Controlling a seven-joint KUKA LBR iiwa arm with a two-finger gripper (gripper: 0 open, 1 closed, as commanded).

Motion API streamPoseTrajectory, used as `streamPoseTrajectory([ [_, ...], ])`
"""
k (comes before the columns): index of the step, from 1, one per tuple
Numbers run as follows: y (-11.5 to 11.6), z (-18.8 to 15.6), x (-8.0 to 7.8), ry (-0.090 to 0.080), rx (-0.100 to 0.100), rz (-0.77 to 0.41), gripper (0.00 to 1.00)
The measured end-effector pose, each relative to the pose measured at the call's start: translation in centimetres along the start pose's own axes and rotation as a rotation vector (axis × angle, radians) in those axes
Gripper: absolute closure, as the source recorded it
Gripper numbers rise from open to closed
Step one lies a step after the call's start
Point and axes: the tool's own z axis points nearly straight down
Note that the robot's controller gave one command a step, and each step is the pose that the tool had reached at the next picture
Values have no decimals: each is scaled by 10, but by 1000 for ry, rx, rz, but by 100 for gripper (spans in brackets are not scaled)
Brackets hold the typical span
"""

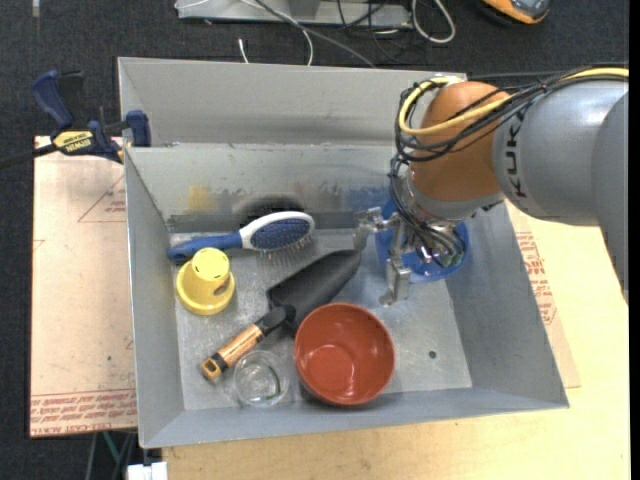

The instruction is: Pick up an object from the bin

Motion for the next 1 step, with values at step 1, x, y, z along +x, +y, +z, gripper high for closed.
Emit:
streamPoseTrajectory([
  [1, 55, 36, 7, 8, 0, -13, 0],
])
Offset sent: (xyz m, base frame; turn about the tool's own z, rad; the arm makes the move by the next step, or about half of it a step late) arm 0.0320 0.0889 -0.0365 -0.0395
